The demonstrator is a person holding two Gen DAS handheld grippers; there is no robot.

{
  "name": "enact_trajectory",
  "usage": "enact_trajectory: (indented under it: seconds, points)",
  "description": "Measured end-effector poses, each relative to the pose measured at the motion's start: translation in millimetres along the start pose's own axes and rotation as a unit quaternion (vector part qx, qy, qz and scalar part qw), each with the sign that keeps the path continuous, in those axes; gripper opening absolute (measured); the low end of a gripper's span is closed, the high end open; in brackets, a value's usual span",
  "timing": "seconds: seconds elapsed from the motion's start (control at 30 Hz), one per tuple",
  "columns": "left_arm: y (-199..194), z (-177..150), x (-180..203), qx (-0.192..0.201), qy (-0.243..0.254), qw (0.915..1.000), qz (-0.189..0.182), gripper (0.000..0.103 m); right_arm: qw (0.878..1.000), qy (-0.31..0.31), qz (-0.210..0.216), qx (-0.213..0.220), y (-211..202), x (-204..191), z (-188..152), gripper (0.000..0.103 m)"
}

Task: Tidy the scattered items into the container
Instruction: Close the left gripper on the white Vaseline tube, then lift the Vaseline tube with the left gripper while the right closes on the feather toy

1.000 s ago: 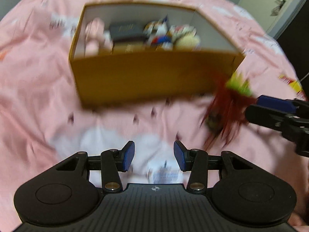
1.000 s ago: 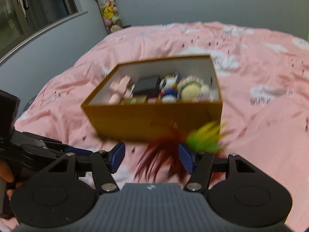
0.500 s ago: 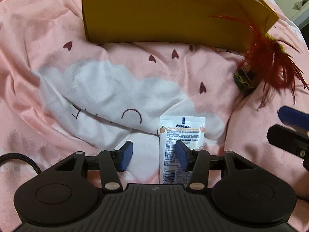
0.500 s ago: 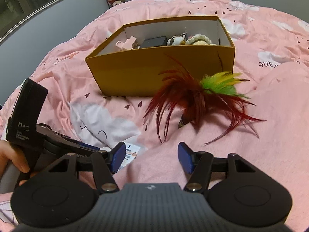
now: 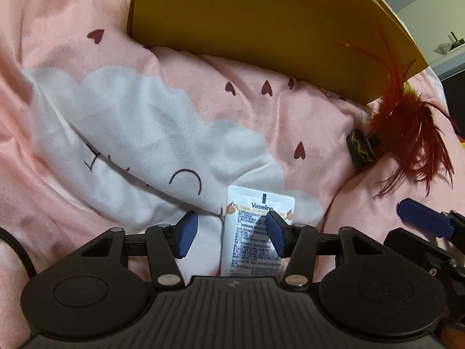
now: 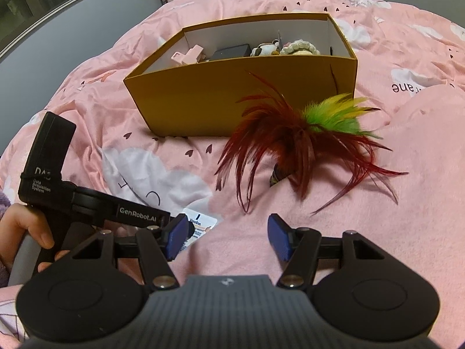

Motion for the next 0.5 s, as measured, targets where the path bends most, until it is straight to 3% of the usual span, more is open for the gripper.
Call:
enact_trajectory:
  seconds: [0.03, 0.07, 0.27, 0.5]
  points:
    - [-1.3, -1.1, 1.7, 0.001, 0.002, 1.0000, -0.007, 0.041, 1.000, 0.000, 0.000, -0.001, 0.5, 0.3, -0.1, 0.064]
    - [-2.7, -2.4, 4.1, 0.002, 0.005, 0.9999, -0.016, 0.038, 1.000, 0.001, -0.001, -0.002, 1.0, 0.6, -0.2, 0.064]
    - [-12.5, -9.1, 6.1, 0.010, 0.016, 0.9995, -0.025, 0.030, 1.000, 0.003, -0.001, -0.004, 2.1, 1.7, -0.1, 0.064]
    - [-32.6, -6.4, 15.2, 0.019, 0.034, 0.9973, -0.062, 0.020, 1.000, 0.013, 0.001, -0.005, 2.5, 3.8, -0.8, 0.063]
Point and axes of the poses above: each gripper's, at about its wrist camera, not at the fingertips, and y roughly the way its jaws point, x to its right, z to its top, the point moved 9 cm from there along y, roughly the way its jaws point, and after that the axes turned 1 degree about -z, right-handed, at the moved point
